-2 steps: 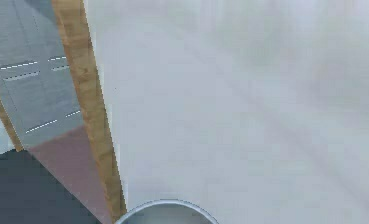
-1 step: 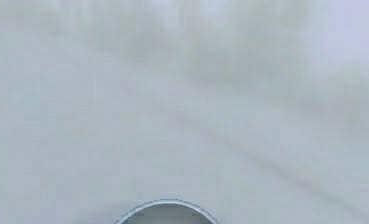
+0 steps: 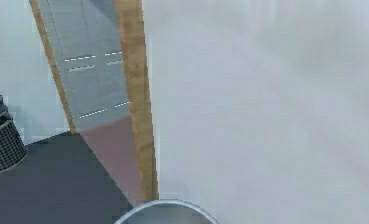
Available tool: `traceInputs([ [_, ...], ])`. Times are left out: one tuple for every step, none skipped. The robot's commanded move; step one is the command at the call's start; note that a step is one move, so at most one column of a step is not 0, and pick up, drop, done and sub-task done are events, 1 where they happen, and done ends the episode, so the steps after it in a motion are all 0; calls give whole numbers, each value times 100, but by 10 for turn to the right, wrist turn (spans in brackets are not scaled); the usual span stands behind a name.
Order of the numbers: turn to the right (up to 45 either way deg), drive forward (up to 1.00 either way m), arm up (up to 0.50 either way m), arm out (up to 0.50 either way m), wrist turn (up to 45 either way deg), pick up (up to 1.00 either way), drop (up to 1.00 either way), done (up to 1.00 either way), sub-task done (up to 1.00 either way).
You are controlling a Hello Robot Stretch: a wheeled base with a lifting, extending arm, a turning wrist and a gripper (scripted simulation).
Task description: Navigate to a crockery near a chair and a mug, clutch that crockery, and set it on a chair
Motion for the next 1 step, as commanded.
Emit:
traceInputs([
  [-390, 0, 0, 0, 0, 0, 0, 0, 0],
])
